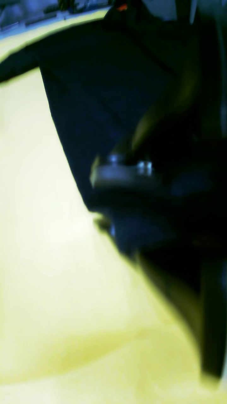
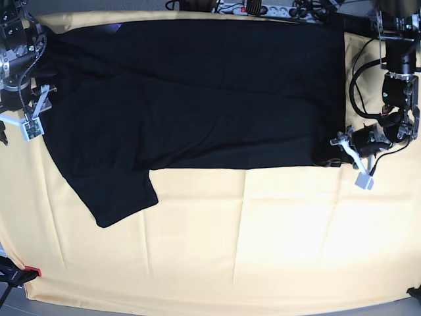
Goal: Fold the T-shirt properly
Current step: 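Move both grippers to the shirt's side edge and grasp it, then fold the grasped side edge over the shirt body with both grippers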
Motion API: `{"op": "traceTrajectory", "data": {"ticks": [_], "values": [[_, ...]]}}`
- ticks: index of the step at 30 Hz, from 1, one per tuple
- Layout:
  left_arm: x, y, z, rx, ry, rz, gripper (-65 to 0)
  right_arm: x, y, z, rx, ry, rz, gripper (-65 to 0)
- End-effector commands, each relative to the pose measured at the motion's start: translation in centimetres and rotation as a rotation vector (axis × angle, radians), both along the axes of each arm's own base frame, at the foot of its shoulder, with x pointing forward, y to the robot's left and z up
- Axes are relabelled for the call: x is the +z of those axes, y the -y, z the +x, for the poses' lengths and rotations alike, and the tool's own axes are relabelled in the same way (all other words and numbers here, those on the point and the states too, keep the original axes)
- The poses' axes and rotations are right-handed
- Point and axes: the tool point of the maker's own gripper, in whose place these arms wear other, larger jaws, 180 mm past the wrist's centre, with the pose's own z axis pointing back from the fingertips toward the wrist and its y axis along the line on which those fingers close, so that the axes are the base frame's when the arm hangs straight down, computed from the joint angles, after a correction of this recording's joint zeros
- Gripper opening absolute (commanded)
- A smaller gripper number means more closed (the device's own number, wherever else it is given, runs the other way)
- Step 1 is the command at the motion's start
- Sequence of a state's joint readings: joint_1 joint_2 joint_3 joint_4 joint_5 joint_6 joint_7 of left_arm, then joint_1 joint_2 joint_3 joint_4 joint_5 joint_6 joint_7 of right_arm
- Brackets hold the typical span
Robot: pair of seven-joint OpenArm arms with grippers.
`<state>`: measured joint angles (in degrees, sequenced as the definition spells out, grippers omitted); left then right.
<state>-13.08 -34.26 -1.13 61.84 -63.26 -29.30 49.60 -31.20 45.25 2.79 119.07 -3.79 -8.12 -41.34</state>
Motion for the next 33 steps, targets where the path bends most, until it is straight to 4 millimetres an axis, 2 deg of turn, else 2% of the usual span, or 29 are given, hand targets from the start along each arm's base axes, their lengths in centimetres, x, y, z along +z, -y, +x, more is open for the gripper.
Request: {"op": "traceTrajectory", "data": {"ticks": [1, 3, 6, 7, 8, 10, 12, 14, 16, 22, 25, 29, 33], "values": [[0.5, -1.2, 0.7, 0.011, 0.002, 0.057, -65.0, 1.5, -0.1, 0.8, 0.022, 0.057, -0.023, -22.3], [0.7, -1.9, 1.5, 0.039, 0.022, 0.095, -65.0, 1.6, -0.2, 0.8, 0.024, 0.075, -0.042, -31.5], [1.5, -2.7, 2.9, 0.094, 0.061, 0.114, -65.0, 2.0, -0.2, 1.1, -0.021, 0.128, -0.003, -53.6], [1.9, -2.7, 3.3, 0.097, 0.075, 0.115, -65.0, 2.5, -0.2, 1.4, -0.047, 0.163, 0.017, -57.2], [2.3, -2.7, 3.7, 0.1, 0.089, 0.113, -65.0, 2.9, -0.3, 1.8, -0.06, 0.191, 0.035, -57.7], [3.1, -2.7, 4.5, 0.106, 0.119, 0.107, -65.0, 3.4, -0.7, 2.8, -0.063, 0.22, 0.089, -55.3], [4.1, -2.2, 5.2, 0.09, 0.149, 0.098, -65.0, 3.6, -1.4, 4.1, -0.041, 0.222, 0.146, -48.0], [5.0, -1.4, 5.9, 0.07, 0.181, 0.084, -65.0, 3.2, -1.6, 5.6, -0.016, 0.209, 0.199, -40.5], [5.5, -0.8, 6.3, 0.058, 0.2, 0.073, -65.0, 1.9, -1.3, 7.0, -0.011, 0.171, 0.263, -37.0], [5.6, 0.5, 6.0, 0.003, 0.226, 0.055, -65.0, -4.6, -0.5, 10.9, -0.048, -0.016, 0.566, -36.4], [5.3, 0.7, 5.9, -0.002, 0.217, 0.052, -65.0, -7.1, -0.8, 12.1, -0.058, -0.117, 0.736, -36.2], [4.9, 0.7, 5.6, -0.003, 0.205, 0.054, -65.0, -8.6, -0.7, 13.0, -0.088, -0.211, 0.915, -36.2], [4.4, 0.7, 5.2, -0.004, 0.192, 0.053, -65.0, -8.8, -1.2, 13.3, -0.078, -0.25, 1.109, -36.2]]}}
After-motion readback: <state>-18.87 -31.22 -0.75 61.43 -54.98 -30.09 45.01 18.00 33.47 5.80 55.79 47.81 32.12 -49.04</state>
